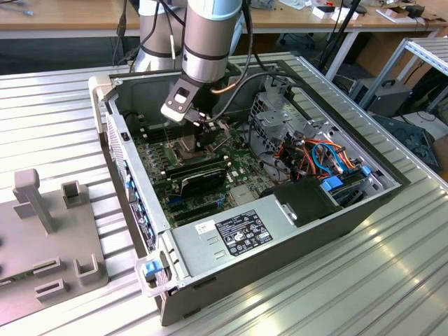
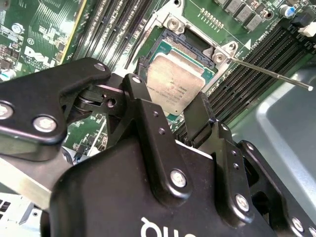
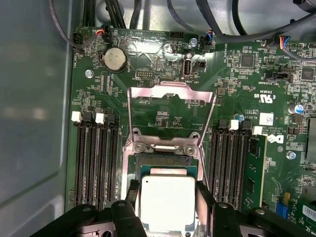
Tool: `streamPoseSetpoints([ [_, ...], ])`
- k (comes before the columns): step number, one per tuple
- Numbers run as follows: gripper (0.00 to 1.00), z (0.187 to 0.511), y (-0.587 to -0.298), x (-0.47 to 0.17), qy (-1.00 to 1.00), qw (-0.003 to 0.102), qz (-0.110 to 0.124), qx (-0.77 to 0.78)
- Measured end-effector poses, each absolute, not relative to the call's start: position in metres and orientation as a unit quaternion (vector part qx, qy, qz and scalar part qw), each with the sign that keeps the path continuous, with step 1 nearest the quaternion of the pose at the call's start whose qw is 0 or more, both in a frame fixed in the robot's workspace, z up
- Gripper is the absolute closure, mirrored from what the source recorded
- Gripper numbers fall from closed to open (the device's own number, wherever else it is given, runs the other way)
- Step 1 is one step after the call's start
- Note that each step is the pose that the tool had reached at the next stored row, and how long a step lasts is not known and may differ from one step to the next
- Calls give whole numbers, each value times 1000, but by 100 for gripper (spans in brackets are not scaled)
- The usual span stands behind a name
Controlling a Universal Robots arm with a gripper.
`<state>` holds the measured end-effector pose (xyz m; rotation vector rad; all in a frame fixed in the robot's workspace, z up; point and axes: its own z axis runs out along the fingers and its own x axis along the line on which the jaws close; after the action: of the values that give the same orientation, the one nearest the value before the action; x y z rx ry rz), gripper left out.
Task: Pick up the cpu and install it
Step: 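Place the cpu into insertion slot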
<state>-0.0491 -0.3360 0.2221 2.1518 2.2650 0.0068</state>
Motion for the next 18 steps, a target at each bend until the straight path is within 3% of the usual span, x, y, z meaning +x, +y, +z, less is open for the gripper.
streamPoseSetpoints([
  [18,46,207,-336,-48,723,7,5,691],
])
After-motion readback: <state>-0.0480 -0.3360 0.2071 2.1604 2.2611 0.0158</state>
